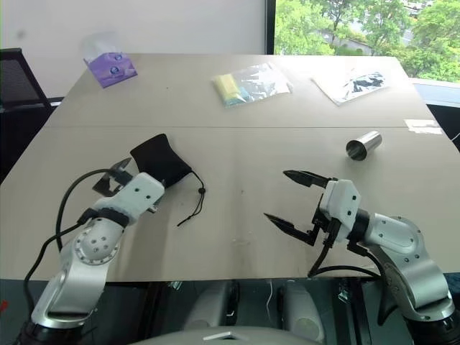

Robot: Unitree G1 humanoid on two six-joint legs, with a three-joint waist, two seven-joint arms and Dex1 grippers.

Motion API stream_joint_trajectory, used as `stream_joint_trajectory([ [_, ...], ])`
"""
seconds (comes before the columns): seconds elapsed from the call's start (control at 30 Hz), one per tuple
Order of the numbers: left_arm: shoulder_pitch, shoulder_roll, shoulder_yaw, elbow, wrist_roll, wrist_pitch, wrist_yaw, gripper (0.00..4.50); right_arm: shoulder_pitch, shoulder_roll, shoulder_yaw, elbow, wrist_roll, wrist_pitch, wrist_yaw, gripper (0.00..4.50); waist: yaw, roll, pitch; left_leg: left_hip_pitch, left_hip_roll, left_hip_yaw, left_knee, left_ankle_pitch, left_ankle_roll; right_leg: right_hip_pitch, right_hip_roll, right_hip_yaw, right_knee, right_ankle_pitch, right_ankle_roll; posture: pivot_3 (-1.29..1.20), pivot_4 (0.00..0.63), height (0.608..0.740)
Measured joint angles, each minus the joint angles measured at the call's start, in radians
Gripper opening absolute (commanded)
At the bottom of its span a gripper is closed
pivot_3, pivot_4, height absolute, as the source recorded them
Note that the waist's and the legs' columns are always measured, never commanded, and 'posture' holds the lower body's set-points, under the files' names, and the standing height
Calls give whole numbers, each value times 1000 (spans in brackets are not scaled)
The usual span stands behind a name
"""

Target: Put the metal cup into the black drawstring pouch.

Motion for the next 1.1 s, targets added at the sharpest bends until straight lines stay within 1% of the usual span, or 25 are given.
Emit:
stream_joint_trajectory([
  [0.1,-12,1,-17,-9,20,15,-38,4465,0,0,0,-4,1,4,-8,4500,-1,0,0,0,0,0,0,0,0,0,0,0,0,0,0,0,150,740],
  [0.2,-86,2,-47,14,96,38,-40,4465,0,0,3,1,-12,-4,-4,4500,5,0,0,0,0,-1,0,0,0,1,0,-1,0,0,0,0,150,740],
  [0.33,-144,-23,-84,37,152,98,-56,4465,-14,25,11,2,-12,4,-30,4500,1,0,0,0,0,0,0,0,0,1,1,-1,0,0,0,0,150,740],
  [0.47,-178,-21,-122,58,208,144,-91,4465,-4,11,11,2,-16,0,-21,4500,1,0,0,0,0,-1,0,0,0,0,1,-1,0,0,0,0,150,740],
  [0.63,-194,-9,-171,76,293,206,-154,4465,-5,11,11,2,-18,0,-25,4500,0,0,0,0,0,0,0,0,0,1,1,-1,0,0,0,0,150,740],
  [0.7,-199,-8,-176,77,304,217,-165,4465,-5,11,11,2,-18,0,-26,4500,1,0,0,0,0,-1,0,0,0,1,1,-1,0,0,0,0,150,740],
  [0.9,-227,-32,-209,71,393,268,-213,4465,8,11,11,1,-22,0,-29,4500,0,0,0,0,0,0,0,0,0,1,1,-1,0,0,0,0,150,740],
  [1.0,-212,-52,-215,20,396,272,-255,4465,13,10,11,-1,-22,0,-29,4500,0,0,0,0,0,0,0,0,0,1,1,-1,0,0,0,0,150,740],
  [1.1,-168,-37,-214,-47,403,260,-304,4465,24,3,10,-4,-21,0,-28,4500,-1,0,0,0,0,0,0,0,0,1,1,-1,0,0,0,0,150,740],
])
